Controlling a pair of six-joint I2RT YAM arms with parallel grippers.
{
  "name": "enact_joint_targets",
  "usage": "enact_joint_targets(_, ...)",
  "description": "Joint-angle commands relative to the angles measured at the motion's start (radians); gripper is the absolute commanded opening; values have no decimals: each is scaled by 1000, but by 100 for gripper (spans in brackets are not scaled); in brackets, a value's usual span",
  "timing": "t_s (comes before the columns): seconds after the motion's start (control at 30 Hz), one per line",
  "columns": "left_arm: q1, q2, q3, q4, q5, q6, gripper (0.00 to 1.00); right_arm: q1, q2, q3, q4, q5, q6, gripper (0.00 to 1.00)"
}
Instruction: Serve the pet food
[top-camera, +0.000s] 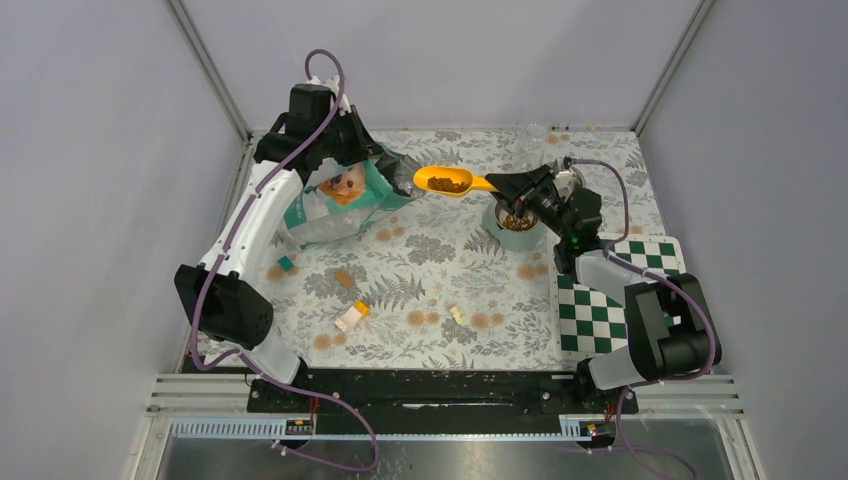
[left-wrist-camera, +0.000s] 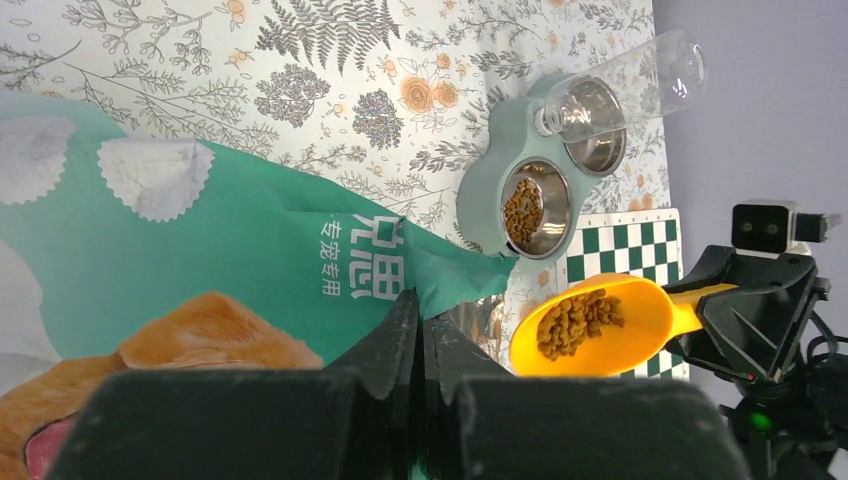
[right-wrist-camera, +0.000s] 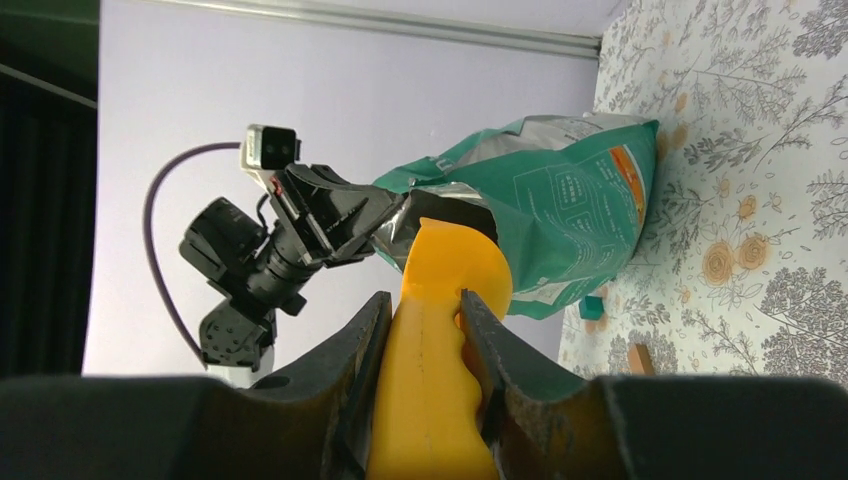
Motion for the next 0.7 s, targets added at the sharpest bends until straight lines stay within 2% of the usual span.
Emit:
enact_joint_targets(0.0,19,-55,9,113,-16,-47,0,-53,-19,-62,216,-10,103,0)
enact_joint_targets(0.33,36,-63,-21,120,-29,-49,0,-255,-176,-232,67,34,9,0)
enact_joint_targets(0.67,57,-57,-23,117,-21,-42,0,-464,-309,-298,-147,13,-107,0)
